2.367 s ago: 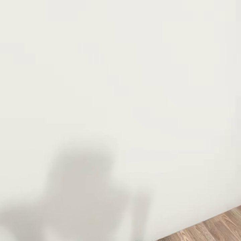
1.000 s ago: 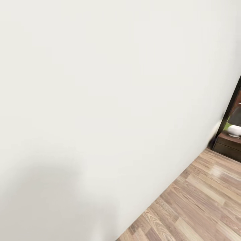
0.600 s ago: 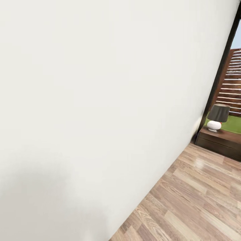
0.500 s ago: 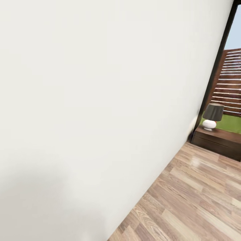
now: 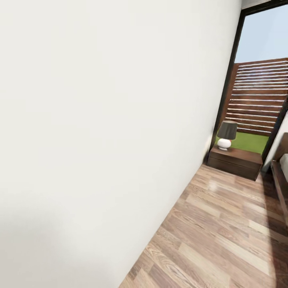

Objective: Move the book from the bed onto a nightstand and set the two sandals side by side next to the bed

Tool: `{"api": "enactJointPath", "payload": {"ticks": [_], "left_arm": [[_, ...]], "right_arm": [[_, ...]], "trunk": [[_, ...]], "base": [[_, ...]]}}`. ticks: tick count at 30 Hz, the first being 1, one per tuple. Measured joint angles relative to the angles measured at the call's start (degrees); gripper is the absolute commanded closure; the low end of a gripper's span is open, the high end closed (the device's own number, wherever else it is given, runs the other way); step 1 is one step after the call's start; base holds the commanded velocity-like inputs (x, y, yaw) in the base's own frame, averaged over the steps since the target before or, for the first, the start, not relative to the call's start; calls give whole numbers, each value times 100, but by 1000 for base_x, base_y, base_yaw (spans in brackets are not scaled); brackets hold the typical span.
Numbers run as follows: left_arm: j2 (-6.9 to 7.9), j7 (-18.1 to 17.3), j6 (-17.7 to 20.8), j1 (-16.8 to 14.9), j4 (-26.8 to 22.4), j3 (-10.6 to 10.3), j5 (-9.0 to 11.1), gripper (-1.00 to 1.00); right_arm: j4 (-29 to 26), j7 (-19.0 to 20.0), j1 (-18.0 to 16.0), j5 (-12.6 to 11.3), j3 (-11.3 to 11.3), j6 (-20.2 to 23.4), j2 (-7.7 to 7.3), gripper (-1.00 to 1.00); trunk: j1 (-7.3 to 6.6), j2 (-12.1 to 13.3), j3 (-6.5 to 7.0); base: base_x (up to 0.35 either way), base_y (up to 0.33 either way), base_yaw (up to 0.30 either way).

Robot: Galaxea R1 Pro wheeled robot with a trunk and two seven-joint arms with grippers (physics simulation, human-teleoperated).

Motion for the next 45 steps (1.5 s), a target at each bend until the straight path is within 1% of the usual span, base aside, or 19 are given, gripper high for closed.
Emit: {"api": "enactJointPath", "payload": {"ticks": [45], "left_arm": [[0, -6, 0, 0, 0, -8, 0, -100]], "right_arm": [[0, 0, 0, -1, 0, -2, -8, -100]], "trunk": [[0, 0, 0]], "base": [[0, 0, -300]]}}
